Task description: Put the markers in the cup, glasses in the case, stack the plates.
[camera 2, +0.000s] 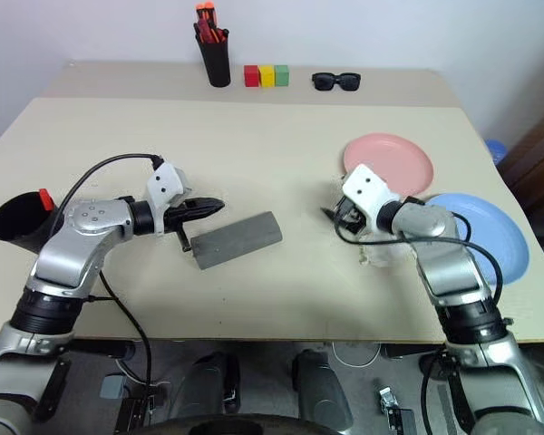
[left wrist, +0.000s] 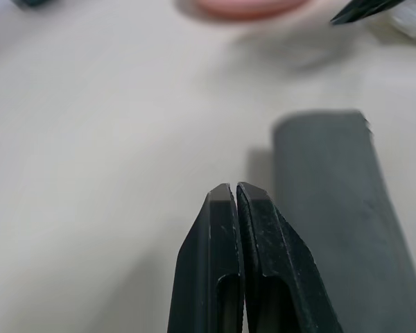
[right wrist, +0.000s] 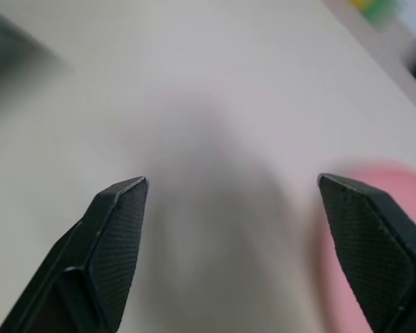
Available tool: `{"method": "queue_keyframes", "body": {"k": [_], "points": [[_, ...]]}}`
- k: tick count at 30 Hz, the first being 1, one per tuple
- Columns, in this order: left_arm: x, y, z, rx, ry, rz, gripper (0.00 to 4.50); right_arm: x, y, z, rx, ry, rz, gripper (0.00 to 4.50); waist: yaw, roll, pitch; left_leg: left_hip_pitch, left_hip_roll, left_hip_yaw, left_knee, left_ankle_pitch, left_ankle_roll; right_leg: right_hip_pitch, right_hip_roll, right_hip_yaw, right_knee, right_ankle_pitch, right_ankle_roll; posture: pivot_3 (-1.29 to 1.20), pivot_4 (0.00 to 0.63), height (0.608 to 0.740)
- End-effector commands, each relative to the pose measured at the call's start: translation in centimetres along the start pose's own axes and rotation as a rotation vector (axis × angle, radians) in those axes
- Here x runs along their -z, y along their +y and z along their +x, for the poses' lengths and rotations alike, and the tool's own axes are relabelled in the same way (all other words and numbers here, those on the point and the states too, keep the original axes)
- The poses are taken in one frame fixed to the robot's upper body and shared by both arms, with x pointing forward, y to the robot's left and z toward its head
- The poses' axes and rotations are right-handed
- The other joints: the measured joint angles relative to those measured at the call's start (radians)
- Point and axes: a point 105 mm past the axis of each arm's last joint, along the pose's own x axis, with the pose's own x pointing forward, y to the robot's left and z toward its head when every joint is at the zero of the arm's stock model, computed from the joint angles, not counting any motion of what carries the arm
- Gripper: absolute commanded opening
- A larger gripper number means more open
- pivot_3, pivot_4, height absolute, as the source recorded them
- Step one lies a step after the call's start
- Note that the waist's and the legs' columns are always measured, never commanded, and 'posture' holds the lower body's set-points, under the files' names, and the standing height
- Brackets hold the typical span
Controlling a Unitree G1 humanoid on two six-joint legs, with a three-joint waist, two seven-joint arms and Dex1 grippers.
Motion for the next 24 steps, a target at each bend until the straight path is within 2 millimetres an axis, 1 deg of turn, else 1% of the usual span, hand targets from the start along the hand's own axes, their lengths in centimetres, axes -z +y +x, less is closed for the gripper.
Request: {"method": "queue_keyframes", "body": {"k": [1, 4, 7, 8, 10, 13, 15, 16, 18, 20, 22, 24], "points": [[-2.8, -0.3, -0.8, -0.054, -0.137, 0.055, 0.06, 2.0, -2.5, 0.8, 0.104, 0.120, -0.095, 3.96, 0.001, 0.000, 0.000, 0.000, 0.000, 0.000, 0.000, 0.000, 0.000, 0.000, 0.000, 0.000, 0.000, 0.000, 0.000, 0.00, 0.150, 0.722], [-3.4, -1.2, -1.3, -0.071, -0.179, 0.035, 0.06, 3.3, -3.5, 1.8, 0.143, 0.178, -0.079, 3.96, 0.000, 0.000, 0.000, 0.000, 0.000, 0.000, -0.001, 0.000, 0.000, 0.000, 0.000, 0.000, 0.000, 0.000, 0.001, 0.00, 0.150, 0.722], [-3.3, -2.1, -1.7, -0.080, -0.182, 0.023, 0.06, 4.1, -3.9, 2.5, 0.152, 0.210, -0.084, 3.96, -0.004, 0.001, 0.000, 0.001, 0.000, 0.001, 0.000, 0.000, 0.000, 0.000, 0.000, 0.001, 0.000, 0.000, 0.001, 0.00, 0.150, 0.722], [-3.3, -2.2, -1.8, -0.089, -0.182, 0.019, 0.02, 4.2, -4.0, 2.7, 0.153, 0.211, -0.085, 3.72, -0.004, 0.001, 0.000, 0.001, 0.000, 0.001, 0.000, 0.000, 0.000, 0.000, 0.000, 0.001, 0.000, 0.000, 0.001, 0.00, 0.150, 0.722], [-3.2, -2.3, -2.0, -0.104, -0.179, 0.006, 0.00, 4.2, -4.1, 2.9, 0.154, 0.205, -0.087, 3.09, -0.003, 0.001, 0.000, 0.002, 0.000, 0.001, 0.000, 0.000, 0.000, 0.001, 0.000, 0.001, 0.000, 0.000, 0.001, 0.00, 0.150, 0.722], [-2.9, -2.3, -2.3, -0.124, -0.170, -0.005, 0.00, 4.1, -4.1, 3.1, 0.153, 0.194, -0.111, 1.58, -0.002, 0.001, 0.000, 0.002, 0.000, 0.001, 0.000, 0.000, 0.000, 0.002, 0.000, 0.001, 0.000, 0.000, 0.001, 0.00, 0.150, 0.722], [-2.8, -2.3, -2.4, -0.138, -0.172, -0.016, 0.00, 3.8, -4.1, 3.2, 0.155, 0.178, -0.123, 0.49, -0.003, 0.001, 0.000, 0.002, 0.000, 0.001, 0.000, 0.000, 0.000, 0.002, 0.000, 0.001, 0.000, 0.000, 0.001, 0.00, 0.150, 0.722], [-2.8, -2.3, -2.4, -0.140, -0.174, -0.019, 0.00, 3.6, -4.2, 3.3, 0.159, 0.167, -0.128, 0.05, -0.003, 0.001, 0.000, 0.002, 0.000, 0.001, 0.000, 0.000, 0.000, 0.002, 0.000, 0.001, 0.000, 0.000, 0.001, 0.00, 0.150, 0.722], [-2.9, -2.3, -2.4, -0.144, -0.179, -0.023, 0.00, 2.9, -4.3, 3.2, 0.170, 0.137, -0.164, 0.05, -0.003, 0.001, 0.000, 0.002, 0.000, 0.001, 0.000, 0.000, 0.000, 0.001, 0.000, 0.001, 0.000, 0.000, 0.001, 0.00, 0.150, 0.722], [-2.9, -2.2, -2.4, -0.152, -0.184, -0.028, 0.00, 2.0, -4.6, 2.9, 0.183, 0.101, -0.236, 0.05, -0.004, 0.001, 0.000, 0.002, 0.000, 0.001, 0.000, 0.000, 0.000, 0.001, 0.000, 0.001, 0.000, 0.000, 0.001, 0.00, 0.150, 0.722], [-2.8, -2.0, -2.4, -0.161, -0.186, -0.034, 0.00, 1.0, -4.8, 2.3, 0.189, 0.062, -0.300, 0.05, -0.004, 0.002, 0.000, 0.002, 0.000, 0.001, -0.001, 0.000, 0.000, 0.001, 0.000, 0.001, 0.000, 0.000, 0.001, 0.00, 0.150, 0.722], [-2.6, -1.6, -2.4, -0.172, -0.186, -0.041, 0.00, 0.1, -5.4, 1.3, 0.203, 0.029, -0.326, 0.05, -0.003, 0.002, 0.001, 0.002, 0.000, 0.001, -0.001, 0.000, 0.000, 0.001, 0.000, 0.001, 0.000, 0.000, 0.001, 0.00, 0.150, 0.722]]}}
